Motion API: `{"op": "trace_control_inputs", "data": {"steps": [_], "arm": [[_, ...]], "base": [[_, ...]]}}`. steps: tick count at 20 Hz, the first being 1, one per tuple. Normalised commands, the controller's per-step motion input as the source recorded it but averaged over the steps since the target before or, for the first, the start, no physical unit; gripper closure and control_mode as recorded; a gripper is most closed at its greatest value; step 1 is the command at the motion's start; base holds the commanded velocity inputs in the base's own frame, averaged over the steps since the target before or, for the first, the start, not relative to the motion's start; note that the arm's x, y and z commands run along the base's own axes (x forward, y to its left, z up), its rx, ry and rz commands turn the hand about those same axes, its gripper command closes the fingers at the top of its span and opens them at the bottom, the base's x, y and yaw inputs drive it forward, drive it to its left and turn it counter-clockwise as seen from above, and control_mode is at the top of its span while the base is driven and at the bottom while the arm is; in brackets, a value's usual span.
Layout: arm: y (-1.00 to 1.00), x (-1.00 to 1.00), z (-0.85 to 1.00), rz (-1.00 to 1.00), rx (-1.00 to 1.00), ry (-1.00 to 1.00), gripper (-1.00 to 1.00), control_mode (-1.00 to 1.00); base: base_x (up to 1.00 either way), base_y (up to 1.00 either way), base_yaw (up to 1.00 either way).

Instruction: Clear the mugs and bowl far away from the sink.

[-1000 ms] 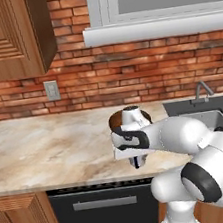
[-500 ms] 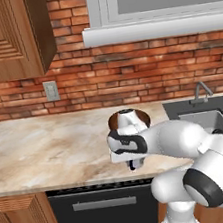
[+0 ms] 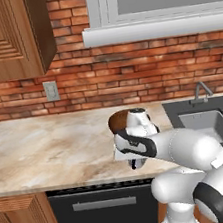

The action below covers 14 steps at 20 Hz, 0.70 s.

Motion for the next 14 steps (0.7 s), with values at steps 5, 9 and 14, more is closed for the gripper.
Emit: {"op": "trace_control_inputs", "data": {"steps": [5,9,14], "arm": [[-0.52,-0.01,0.48,0.00,0.13,-0.04,1.00,-1.00],[-0.39,-0.04,0.72,0.00,0.08,-0.07,1.00,-1.00],[-0.17,-0.01,0.74,0.00,0.02,-0.04,1.00,-1.00]], "base": [[0.00,0.00,0.00],[0.00,0.00,0.00],[0.00,0.00,0.00]]}}
